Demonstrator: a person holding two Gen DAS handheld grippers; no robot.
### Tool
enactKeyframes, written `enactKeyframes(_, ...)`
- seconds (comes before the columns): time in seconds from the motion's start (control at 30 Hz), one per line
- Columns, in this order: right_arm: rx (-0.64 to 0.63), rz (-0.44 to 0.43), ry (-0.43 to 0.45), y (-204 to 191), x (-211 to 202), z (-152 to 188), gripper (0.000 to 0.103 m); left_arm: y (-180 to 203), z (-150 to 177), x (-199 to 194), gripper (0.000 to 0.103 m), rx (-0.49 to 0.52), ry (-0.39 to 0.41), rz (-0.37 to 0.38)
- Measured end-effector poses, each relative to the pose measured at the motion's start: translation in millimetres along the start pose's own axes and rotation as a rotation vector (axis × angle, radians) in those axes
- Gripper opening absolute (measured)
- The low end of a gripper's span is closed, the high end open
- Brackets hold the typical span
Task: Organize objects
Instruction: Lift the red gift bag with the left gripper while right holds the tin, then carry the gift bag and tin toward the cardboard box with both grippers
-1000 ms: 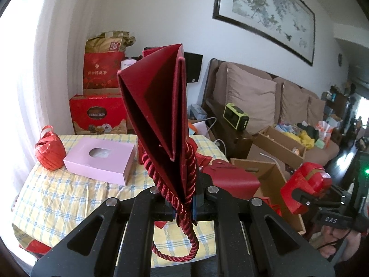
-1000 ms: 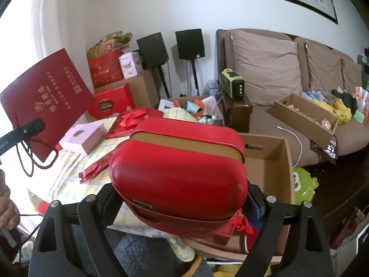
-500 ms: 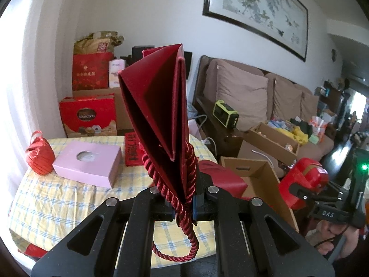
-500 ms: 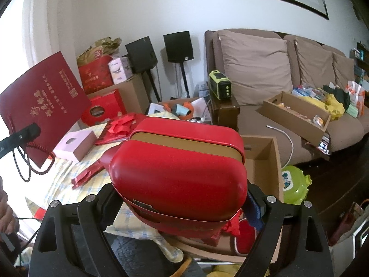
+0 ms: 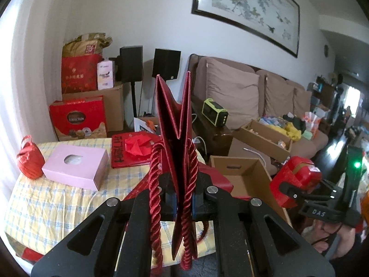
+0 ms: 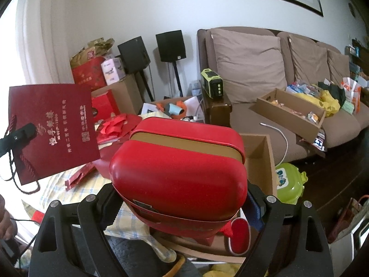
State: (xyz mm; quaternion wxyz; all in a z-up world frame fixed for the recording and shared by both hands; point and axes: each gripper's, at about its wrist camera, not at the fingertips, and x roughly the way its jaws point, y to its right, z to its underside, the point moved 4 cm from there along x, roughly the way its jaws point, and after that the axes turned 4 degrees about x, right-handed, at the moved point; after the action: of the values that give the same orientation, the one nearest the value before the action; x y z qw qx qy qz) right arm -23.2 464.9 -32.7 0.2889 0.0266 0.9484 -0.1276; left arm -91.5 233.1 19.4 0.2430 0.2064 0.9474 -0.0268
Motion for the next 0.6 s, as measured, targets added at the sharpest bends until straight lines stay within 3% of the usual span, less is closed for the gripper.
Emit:
enactKeyframes(0.17, -0.004, -0.005, -0.002, -1.3, 0.1, 0.9, 0.088, 10.1, -2.1, 1.6, 0.006, 0.022, -0.007, 0.015)
enactKeyframes(0.4, 0.001, -0.006, -0.012, -2.1, 1.3, 2.2, 0.088, -1.0, 14.0, 21.1, 0.01, -0.032, -0.149, -0.012)
enactKeyframes(0.6, 0.01, -0.011, -0.024, -1.4, 2.6, 4.4, 0.088, -11.9, 35.7, 38.3, 0.019, -0.013, -0.289, -0.035)
